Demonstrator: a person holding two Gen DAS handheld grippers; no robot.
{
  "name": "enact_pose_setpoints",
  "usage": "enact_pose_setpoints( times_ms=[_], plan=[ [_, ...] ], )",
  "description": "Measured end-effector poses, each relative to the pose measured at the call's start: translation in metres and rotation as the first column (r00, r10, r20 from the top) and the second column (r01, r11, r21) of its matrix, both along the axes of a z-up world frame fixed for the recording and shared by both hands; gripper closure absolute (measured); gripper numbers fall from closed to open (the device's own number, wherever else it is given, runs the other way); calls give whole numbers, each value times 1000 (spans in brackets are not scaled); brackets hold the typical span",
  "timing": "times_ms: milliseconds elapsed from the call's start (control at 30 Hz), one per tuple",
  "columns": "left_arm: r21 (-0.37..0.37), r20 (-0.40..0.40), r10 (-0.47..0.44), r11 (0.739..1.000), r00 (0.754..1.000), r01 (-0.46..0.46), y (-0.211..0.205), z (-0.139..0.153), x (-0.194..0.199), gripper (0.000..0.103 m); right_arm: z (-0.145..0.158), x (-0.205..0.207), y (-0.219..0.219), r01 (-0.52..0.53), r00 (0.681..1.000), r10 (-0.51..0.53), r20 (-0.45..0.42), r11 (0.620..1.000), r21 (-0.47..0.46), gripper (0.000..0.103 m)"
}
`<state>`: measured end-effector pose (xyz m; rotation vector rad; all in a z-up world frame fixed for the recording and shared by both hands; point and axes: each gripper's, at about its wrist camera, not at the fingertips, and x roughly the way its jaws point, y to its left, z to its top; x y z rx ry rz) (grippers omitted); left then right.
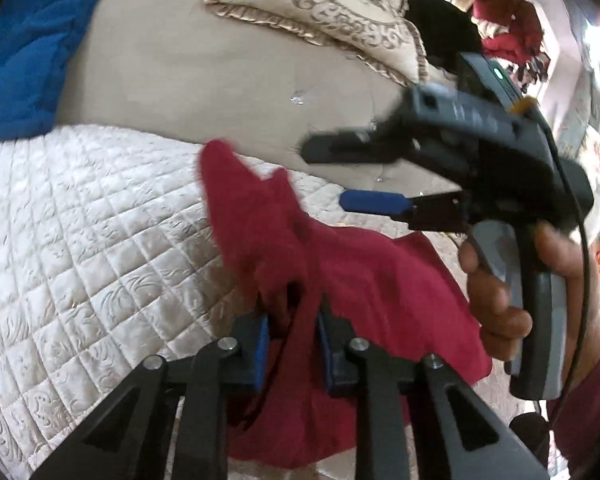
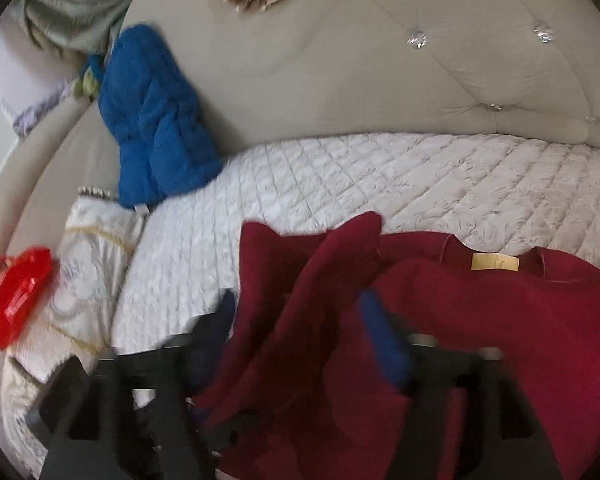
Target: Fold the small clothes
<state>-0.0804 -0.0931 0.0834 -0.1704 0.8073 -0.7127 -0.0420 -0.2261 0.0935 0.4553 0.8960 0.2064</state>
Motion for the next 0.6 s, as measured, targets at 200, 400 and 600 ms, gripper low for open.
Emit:
enact_pose_setpoints(
  times_ms=[200, 400, 600],
  plan=[
    [28, 39, -20, 999, 999, 19, -8, 4, -12, 82, -20, 37, 44, -153, 974, 131, -185, 982, -108, 46],
    [21, 32, -76, 997, 997, 76, -10, 9, -15, 77, -31, 37, 52, -148, 981, 115, -158, 965, -216, 102],
    [-148, 67, -138, 978, 988, 147, -8, 51, -37, 21, 0, -32, -32, -19, 1000, 19, -4, 995, -102, 103]
  ],
)
